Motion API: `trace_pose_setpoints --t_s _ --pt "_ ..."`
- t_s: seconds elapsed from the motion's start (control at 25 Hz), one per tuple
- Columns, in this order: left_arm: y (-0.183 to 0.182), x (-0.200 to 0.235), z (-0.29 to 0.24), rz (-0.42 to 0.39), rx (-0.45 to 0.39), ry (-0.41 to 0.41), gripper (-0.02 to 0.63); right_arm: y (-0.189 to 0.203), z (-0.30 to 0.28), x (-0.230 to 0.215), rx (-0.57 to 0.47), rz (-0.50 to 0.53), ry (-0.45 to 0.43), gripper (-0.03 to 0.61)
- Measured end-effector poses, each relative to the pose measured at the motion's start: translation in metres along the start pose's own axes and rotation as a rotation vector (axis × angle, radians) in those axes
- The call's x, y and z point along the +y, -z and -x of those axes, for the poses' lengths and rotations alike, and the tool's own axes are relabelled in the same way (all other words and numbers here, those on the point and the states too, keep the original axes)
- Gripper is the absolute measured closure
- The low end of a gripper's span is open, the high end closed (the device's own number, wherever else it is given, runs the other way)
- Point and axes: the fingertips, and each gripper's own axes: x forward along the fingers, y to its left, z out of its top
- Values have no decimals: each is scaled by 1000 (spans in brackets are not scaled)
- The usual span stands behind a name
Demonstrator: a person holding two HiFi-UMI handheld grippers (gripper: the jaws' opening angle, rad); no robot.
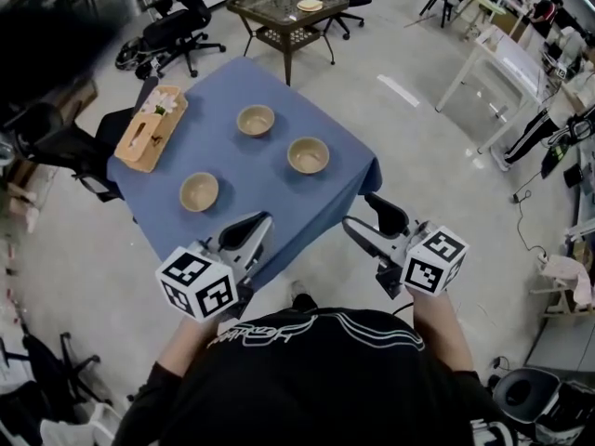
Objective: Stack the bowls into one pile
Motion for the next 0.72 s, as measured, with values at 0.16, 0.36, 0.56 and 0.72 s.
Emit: trace_pose_setpoints --t_s 0.16,0.36,0.56,0.72 --pt "-9 40 -34 31 17 -19 575 -9 -31 -42 30 -21 7 273" --pt "-15 81 -70 85 34 -30 575 -10 -65 -88 80 -58 13 273" --pt "-14 120 -95 110 62 -48 575 2 -99 -126 126 -102 23 273" --pt "-11 139 -110 113 81 -68 575 15 -116 -150 162 -118 51 273"
